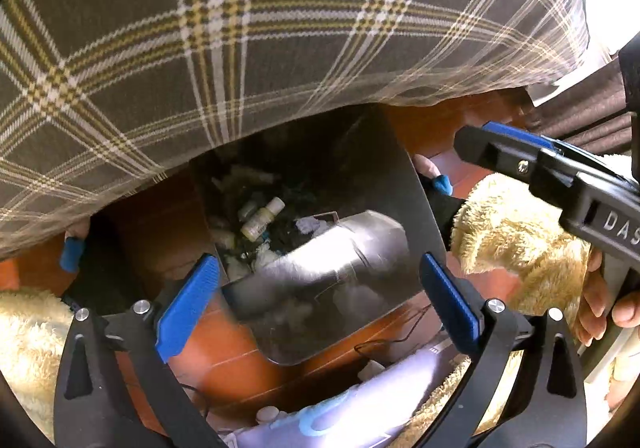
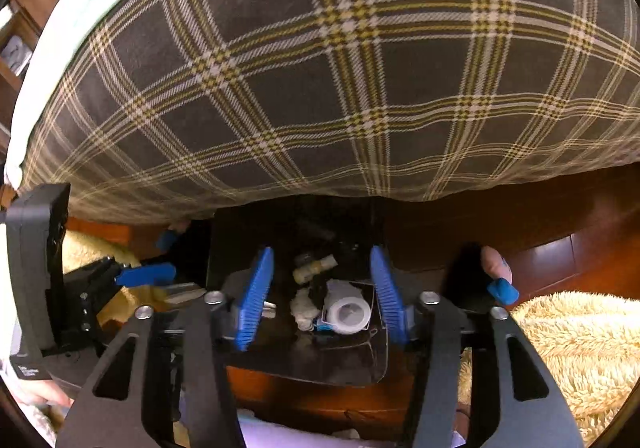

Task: Collect trash
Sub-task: 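Lower the black box and white spool into the floor bin and open both tools, then raise both open tools back above the bed, then grasp the grey plush toy with the left tool while the right tool grasps the yellow-capped lotion tube, then lower the plush toy and lotion tube into the floor bin and open both tools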

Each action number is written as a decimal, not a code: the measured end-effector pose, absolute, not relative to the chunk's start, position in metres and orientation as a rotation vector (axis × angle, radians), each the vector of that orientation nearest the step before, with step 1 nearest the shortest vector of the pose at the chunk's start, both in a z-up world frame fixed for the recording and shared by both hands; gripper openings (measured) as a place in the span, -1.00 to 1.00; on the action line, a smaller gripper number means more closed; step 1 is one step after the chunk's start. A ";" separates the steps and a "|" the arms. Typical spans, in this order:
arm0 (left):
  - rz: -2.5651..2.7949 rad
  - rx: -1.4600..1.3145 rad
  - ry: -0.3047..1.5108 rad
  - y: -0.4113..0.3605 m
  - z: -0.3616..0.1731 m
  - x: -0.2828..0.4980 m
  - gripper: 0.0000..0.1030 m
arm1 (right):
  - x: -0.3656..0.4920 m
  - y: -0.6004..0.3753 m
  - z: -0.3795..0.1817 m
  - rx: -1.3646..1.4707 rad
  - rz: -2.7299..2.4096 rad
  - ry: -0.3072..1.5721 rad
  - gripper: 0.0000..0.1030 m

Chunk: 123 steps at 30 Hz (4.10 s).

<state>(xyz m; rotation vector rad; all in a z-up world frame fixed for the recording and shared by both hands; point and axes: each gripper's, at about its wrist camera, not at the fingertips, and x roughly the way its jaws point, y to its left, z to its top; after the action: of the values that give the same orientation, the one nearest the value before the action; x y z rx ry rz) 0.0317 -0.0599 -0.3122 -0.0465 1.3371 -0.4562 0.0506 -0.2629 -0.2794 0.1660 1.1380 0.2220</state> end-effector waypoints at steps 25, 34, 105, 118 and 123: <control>-0.484 -0.026 1.037 -0.039 -0.163 0.027 0.84 | 0.050 -0.275 -0.143 0.117 0.241 0.874 0.22; -0.416 -0.025 0.947 -0.019 -0.106 0.071 0.84 | 0.101 -0.271 -0.085 0.082 0.236 0.797 0.22; -0.289 -0.021 0.821 -0.048 -0.045 0.308 0.28 | 0.277 -0.268 -0.070 -0.123 0.272 0.820 -0.57; -0.350 -0.048 0.684 -0.030 0.012 0.178 0.27 | 0.178 -0.259 -0.018 -0.101 0.283 0.714 -0.57; -0.371 -0.011 0.675 -0.036 0.004 0.127 0.27 | 0.136 -0.256 -0.013 -0.100 0.291 0.700 -0.57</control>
<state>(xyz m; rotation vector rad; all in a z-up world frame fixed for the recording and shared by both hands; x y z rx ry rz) 0.1274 -0.0365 0.0039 -0.0110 0.6752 -0.3710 0.1357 -0.2559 -0.0132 -0.0996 0.7000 0.2908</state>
